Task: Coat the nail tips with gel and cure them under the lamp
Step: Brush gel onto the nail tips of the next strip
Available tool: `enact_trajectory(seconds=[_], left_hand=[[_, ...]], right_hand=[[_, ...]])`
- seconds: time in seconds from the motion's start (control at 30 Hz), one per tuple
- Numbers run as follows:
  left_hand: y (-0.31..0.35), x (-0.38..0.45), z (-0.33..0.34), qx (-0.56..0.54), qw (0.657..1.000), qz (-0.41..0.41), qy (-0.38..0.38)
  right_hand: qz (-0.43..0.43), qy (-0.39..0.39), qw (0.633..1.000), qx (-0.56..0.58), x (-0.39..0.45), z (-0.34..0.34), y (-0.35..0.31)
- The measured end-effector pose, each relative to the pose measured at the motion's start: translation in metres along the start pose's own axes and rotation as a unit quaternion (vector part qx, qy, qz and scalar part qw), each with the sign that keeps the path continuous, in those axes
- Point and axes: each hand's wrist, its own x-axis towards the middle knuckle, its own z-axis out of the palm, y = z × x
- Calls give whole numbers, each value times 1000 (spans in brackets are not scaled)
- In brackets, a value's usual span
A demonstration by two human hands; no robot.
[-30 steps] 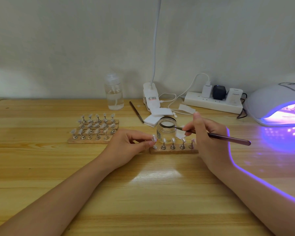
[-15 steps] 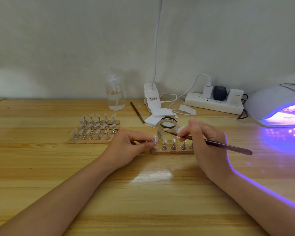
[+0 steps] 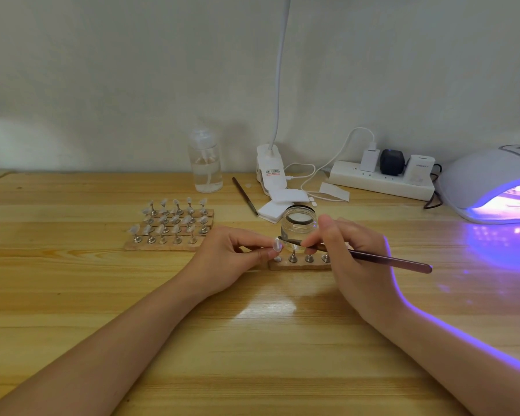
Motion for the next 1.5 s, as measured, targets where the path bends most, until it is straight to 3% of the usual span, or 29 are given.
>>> enact_trajectory(seconds=[0.4, 0.67, 1.5], left_hand=[[-2, 1, 0, -16, 1000, 8, 1], [-1, 0, 1, -7, 1000, 6, 2], [0, 0, 1, -8, 1000, -7, 9]], right_hand=[[11, -3, 999, 50, -4, -1, 0], [14, 5, 1000, -3, -2, 2, 0], [-4, 1, 999, 47, -4, -1, -2]])
